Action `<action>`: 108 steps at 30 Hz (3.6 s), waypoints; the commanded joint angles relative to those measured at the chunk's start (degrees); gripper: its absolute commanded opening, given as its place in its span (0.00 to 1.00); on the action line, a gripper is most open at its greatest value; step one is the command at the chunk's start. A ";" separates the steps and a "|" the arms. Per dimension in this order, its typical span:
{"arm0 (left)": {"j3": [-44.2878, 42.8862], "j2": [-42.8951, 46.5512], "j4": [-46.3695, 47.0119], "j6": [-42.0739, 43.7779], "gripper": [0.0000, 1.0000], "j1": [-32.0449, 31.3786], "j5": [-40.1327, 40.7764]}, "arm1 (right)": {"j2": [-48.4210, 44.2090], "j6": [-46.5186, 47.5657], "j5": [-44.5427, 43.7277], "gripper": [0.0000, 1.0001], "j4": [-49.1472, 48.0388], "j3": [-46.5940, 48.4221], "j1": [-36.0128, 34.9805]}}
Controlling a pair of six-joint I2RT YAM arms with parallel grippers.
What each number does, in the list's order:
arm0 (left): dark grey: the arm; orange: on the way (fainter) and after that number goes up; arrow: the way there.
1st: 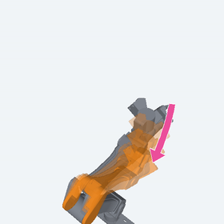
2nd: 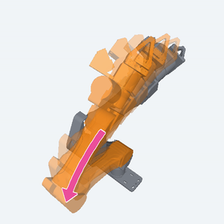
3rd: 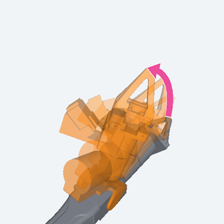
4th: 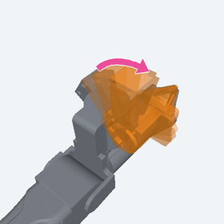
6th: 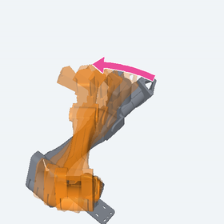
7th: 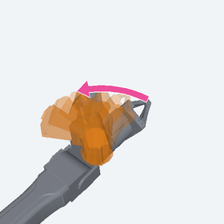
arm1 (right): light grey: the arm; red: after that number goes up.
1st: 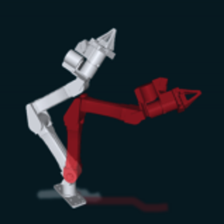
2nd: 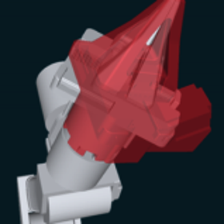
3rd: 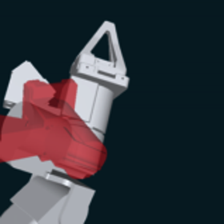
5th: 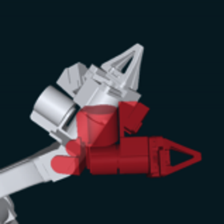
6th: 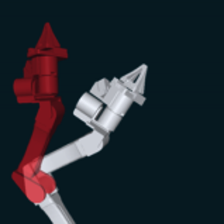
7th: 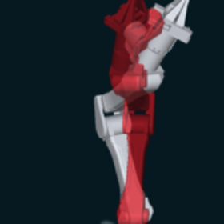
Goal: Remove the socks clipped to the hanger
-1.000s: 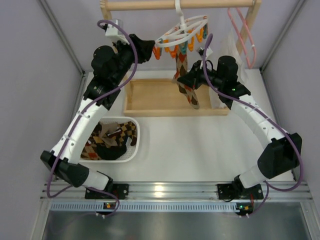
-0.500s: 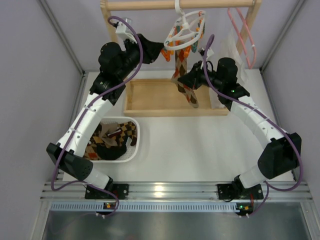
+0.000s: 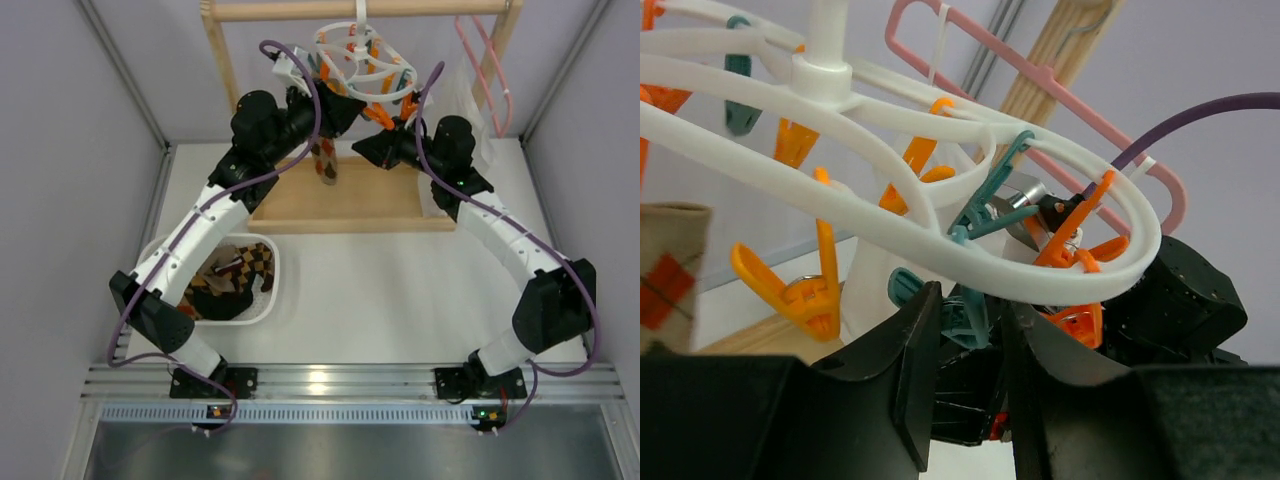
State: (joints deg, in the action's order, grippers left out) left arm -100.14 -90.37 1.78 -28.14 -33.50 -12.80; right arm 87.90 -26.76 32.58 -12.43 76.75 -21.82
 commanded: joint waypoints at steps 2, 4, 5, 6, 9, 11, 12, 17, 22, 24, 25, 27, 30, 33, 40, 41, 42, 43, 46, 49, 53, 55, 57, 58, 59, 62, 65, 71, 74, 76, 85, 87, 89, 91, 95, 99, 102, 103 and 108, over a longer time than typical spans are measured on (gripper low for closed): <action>-3.75 -2.35 3.32 0.89 0.34 -0.61 -0.03 | 1.05 -4.08 0.20 0.17 -9.18 -0.90 0.99; -4.36 -3.14 3.23 1.07 0.34 -0.78 0.23 | 1.75 -5.31 0.82 0.17 -10.68 -1.25 0.99; -4.63 -3.67 3.14 1.24 0.34 -0.69 0.49 | 1.66 -5.93 1.17 0.18 -11.73 -2.30 0.99; -5.15 -4.11 3.23 1.68 0.34 -0.78 0.67 | 0.97 -6.54 1.09 0.21 -15.05 -3.44 0.99; -5.59 -4.82 3.23 2.83 0.35 -0.78 1.46 | -0.70 -7.78 0.12 0.26 -19.29 -8.18 1.08; -6.03 -5.69 3.23 3.27 0.35 -0.69 1.55 | -2.90 -7.52 -0.93 0.34 -19.83 -11.52 1.08; -6.47 -5.87 3.14 3.35 0.35 -0.78 1.46 | -4.73 -7.43 -1.55 0.43 -19.66 -12.58 0.99; -8.58 -7.54 3.23 3.44 0.35 -0.78 1.11 | -10.28 -4.35 -4.63 0.60 -15.79 -18.73 1.17; -13.14 -11.92 3.14 2.13 0.34 -0.78 -0.56 | -13.89 -1.37 -6.12 0.69 -13.42 -22.95 1.26; -14.29 -13.07 3.05 1.69 0.34 -0.96 -0.56 | -15.64 -0.75 -6.74 0.72 -13.06 -24.27 1.43; -14.64 -14.12 3.14 1.86 0.34 -1.04 -0.48 | -16.26 -0.48 -7.00 0.73 -12.98 -25.67 1.43; -15.35 -14.92 3.05 2.39 0.33 -1.57 0.49 | -17.84 0.39 -7.18 0.76 -12.28 -26.91 1.43; -16.05 -15.89 3.05 3.88 0.33 -2.45 2.60 | -20.12 1.54 -7.79 0.78 -10.17 -28.41 1.43; -17.45 -17.12 3.05 5.02 0.34 -3.33 4.18 | -22.15 2.33 -8.41 0.79 -7.54 -29.55 1.35; -20.36 -19.85 2.97 4.59 0.30 -4.21 3.74 | -24.70 3.65 -8.41 0.80 -4.01 -33.15 1.43; -20.10 -19.67 3.05 4.85 0.30 -4.56 3.92 | -24.70 3.82 -8.32 0.81 -3.92 -33.59 1.43; -19.66 -19.24 2.97 5.28 0.30 -4.82 4.27 | -24.62 3.91 -8.23 0.81 -3.92 -34.12 1.35; -18.44 -18.97 3.05 5.64 0.31 -5.17 5.66 | -24.36 3.91 -7.97 0.81 -3.83 -34.38 1.35; -16.06 -16.26 1.83 6.78 0.36 -5.79 8.73 | -23.91 3.39 -7.09 0.82 -4.62 -34.74 1.26; -9.48 -10.91 1.82 8.09 0.49 -5.88 12.26 | -23.04 3.82 -7.26 0.84 -4.36 -33.60 0.99; -0.78 -3.18 1.91 9.07 0.55 -5.97 18.14 | -21.02 4.00 -7.62 0.84 -3.31 -31.05 0.82; 4.50 -0.09 1.91 9.59 0.61 -6.49 20.08 | -19.87 3.65 -7.97 0.84 -3.39 -29.82 0.29; 9.31 4.13 1.91 9.68 0.69 -6.58 21.49 | -18.56 2.95 -7.97 0.85 -4.27 -29.03 -0.32; 10.83 5.45 1.91 9.60 0.71 -6.58 22.02 | -18.12 2.34 -8.06 0.84 -4.53 -28.85 -0.59; 12.67 6.77 1.91 9.16 0.74 -6.58 22.55 | -17.68 2.16 -8.23 0.85 -4.71 -28.59 -0.76; 18.82 12.66 1.82 8.37 0.82 -6.58 24.83 | -15.92 1.72 -8.67 0.84 -5.06 -27.45 -1.90; 25.07 18.72 1.04 7.66 0.92 -6.67 30.53 | -14.60 1.80 -9.55 0.85 -4.98 -26.04 -3.31; 32.71 25.50 -3.71 7.75 0.98 -5.79 36.79 | -13.72 1.28 -11.75 0.86 -5.94 -24.72 -5.77; 35.18 26.56 -4.24 7.58 0.98 -4.13 34.08 | -13.46 0.40 -13.50 0.86 -7.87 -25.33 -6.91; 35.80 25.86 -4.16 7.57 0.98 -2.11 28.14 | -13.45 -0.92 -14.56 0.86 -9.19 -26.12 -7.44; 33.70 13.57 9.98 11.53 0.98 11.94 -2.30 | -22.58 -1.19 -15.00 0.86 -9.12 -34.03 -7.44; 32.12 8.57 12.44 12.49 0.98 13.19 -3.98 | -26.45 0.04 -14.65 0.86 -7.27 -35.52 -7.53; 29.83 5.74 14.03 12.15 0.98 15.47 -5.65 | -30.58 1.27 -14.04 0.86 -4.20 -36.93 -7.53; 29.30 1.96 18.16 11.62 0.98 17.41 -7.15 | -33.30 2.06 -13.51 0.86 -1.91 -38.07 -7.53; 28.86 -2.96 26.33 10.30 0.98 18.82 -10.40 | -41.04 3.03 -13.07 0.88 -0.76 -42.20 -7.53; 23.95 -8.93 28.89 11.26 0.98 18.82 -12.86 | -43.95 4.35 -11.32 0.88 1.43 -42.56 -7.44; 19.73 -13.33 30.56 10.39 0.98 18.82 -18.91 | -44.83 4.70 -7.47 0.88 2.14 -41.77 -7.44; 18.76 -14.30 31.08 9.86 0.98 18.73 -22.41 | -45.09 4.79 -6.31 0.88 2.14 -41.51 -7.53; 19.63 -16.33 37.67 7.23 0.98 17.50 -25.08 | -46.15 5.23 -4.01 0.88 2.49 -41.07 -7.44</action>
State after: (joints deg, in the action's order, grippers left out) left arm -79.42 -106.43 30.35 -19.35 -15.07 -32.56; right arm 43.16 -22.94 25.47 -10.31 34.17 -28.51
